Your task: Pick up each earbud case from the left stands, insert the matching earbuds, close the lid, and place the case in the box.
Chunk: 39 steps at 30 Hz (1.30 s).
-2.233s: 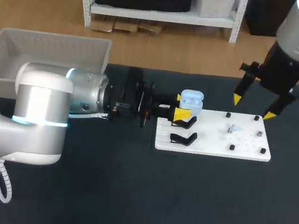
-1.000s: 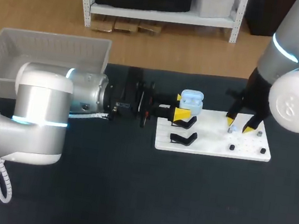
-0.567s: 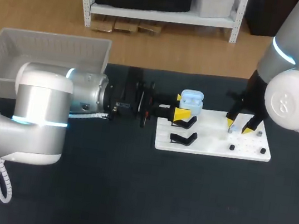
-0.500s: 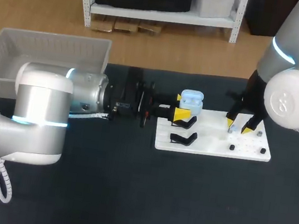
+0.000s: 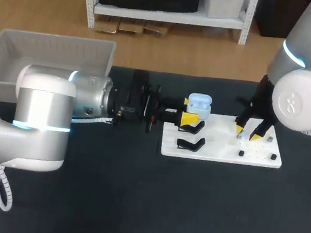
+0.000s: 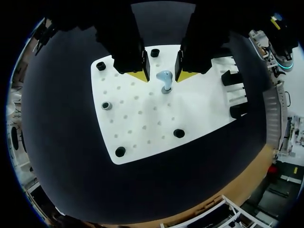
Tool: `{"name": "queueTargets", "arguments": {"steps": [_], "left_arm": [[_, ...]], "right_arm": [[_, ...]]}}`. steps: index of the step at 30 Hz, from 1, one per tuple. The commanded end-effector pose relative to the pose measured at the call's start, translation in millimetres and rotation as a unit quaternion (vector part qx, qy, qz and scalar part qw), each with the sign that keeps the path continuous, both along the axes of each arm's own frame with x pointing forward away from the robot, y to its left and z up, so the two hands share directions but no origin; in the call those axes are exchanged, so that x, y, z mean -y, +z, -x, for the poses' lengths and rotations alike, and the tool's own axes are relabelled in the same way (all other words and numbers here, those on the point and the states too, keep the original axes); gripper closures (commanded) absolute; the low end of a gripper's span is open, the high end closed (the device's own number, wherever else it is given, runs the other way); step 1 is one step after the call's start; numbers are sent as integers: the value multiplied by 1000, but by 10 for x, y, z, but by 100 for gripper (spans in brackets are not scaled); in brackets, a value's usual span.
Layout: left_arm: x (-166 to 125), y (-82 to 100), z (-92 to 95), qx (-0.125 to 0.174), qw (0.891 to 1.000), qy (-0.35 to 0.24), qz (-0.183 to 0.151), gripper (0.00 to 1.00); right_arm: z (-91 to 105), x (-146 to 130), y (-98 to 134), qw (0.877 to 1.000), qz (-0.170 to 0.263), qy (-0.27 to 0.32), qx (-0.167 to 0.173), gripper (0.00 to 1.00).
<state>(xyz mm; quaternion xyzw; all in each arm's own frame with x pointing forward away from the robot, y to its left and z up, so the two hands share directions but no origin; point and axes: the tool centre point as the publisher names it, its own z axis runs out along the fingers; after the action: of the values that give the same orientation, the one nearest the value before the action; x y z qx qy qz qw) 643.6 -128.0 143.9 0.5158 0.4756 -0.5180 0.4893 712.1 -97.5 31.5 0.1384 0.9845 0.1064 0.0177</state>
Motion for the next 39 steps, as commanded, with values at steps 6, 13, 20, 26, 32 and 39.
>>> {"name": "queueTargets", "arguments": {"steps": [6,13,20,26,32,39], "left_arm": [[1,-10,5,1,1000,1,2,100],[1,-10,5,1,1000,1,2,100],[1,-10,5,1,1000,1,2,100],[1,-10,5,1,1000,1,2,100],[1,-10,5,1,1000,1,2,100],[1,-10,5,1,1000,1,2,100]], "right_arm": [[-21,-15,-31,1000,2,1,-2,69],[-49,-14,-42,1000,4,0,-4,69],[-57,-15,-38,1000,5,-1,-3,71],[-76,9,-40,1000,6,-1,-3,75],[-74,14,-38,1000,7,-2,-5,87],[-60,13,-38,1000,8,-2,-8,100]]}}
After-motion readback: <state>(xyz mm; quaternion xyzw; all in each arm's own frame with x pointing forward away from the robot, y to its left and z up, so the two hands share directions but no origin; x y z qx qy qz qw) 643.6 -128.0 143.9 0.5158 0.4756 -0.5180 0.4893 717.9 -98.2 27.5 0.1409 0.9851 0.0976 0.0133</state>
